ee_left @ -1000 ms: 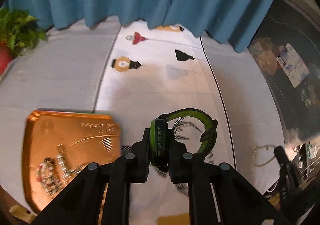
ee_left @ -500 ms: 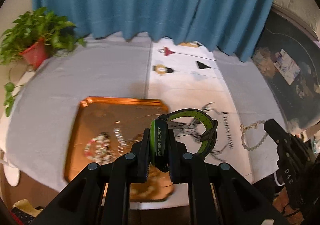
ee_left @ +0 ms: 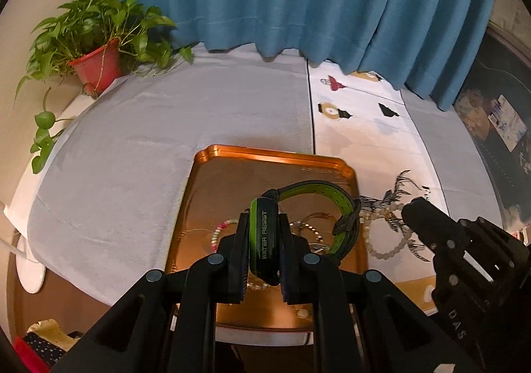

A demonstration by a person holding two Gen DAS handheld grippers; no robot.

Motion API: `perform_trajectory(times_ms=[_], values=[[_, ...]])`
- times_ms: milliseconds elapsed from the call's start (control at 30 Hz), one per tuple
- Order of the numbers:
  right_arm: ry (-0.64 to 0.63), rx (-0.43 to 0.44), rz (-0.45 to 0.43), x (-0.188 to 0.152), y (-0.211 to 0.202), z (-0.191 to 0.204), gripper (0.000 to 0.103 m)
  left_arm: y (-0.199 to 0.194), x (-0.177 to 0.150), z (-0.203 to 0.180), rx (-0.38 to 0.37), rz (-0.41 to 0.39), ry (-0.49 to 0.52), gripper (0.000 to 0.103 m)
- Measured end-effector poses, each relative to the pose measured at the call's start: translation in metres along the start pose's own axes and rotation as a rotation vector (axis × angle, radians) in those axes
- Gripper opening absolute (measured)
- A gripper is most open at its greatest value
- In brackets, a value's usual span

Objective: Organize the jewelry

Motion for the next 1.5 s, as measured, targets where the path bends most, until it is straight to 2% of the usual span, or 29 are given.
perform_trajectory(times_ms=[200,233,300,333,367,433,633,800,867,967,1167,1500], values=[[-0.034,0.012,0.040,-0.006,0.021,0.017,0.006,0.021,-0.005,0.013,0.002,0.026,-0.008,0.012],[-0.039,0.016,0.054,-0.008,0.027,0.018,0.008,0.025,-0.006,0.015,0.008,0.025,-0.004,0.016],[-0.046,0.041,0.084,-0.014,0.040,0.022,0.018,0.032,-0.007,0.019,0.041,0.036,0.001,0.054],[-0.059,0.044,0.103,-0.017,0.045,0.025,0.042,0.035,-0.007,0.022,0.077,0.045,-0.003,0.093],[-0.079,0.025,0.134,-0.024,0.052,0.028,0.065,0.034,-0.007,0.023,0.099,0.036,-0.004,0.102],[-0.075,0.012,0.136,-0.032,0.052,0.027,0.068,0.025,-0.011,0.024,0.116,-0.021,0.003,0.102],[-0.055,-0.006,0.166,-0.045,0.035,0.024,0.073,0.006,-0.025,0.020,0.109,-0.021,-0.026,0.102],[-0.037,-0.045,0.171,-0.054,0.013,0.019,0.085,-0.010,-0.045,0.013,0.111,-0.022,-0.043,0.102],[-0.034,-0.060,0.184,-0.059,0.007,0.017,0.095,-0.015,-0.055,0.011,0.118,-0.015,-0.049,0.102],[-0.035,-0.075,0.195,-0.066,-0.003,0.017,0.100,-0.020,-0.070,0.007,0.147,-0.004,-0.028,0.102],[-0.061,-0.107,0.173,-0.073,-0.023,0.021,0.102,-0.034,-0.093,0.001,0.178,-0.015,0.013,0.102],[-0.081,-0.117,0.165,-0.077,-0.036,0.026,0.103,-0.051,-0.102,0.000,0.228,-0.058,0.026,0.102]])
Point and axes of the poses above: each gripper's, at about its wrist camera, not at the fingertips, and y roughly the way its jaws point, z to its left, x to its top, the point moved 2 cm from there along y, roughly the way its jaws point, and after that the axes turned 11 degrees about -x, right-handed, at the moved point
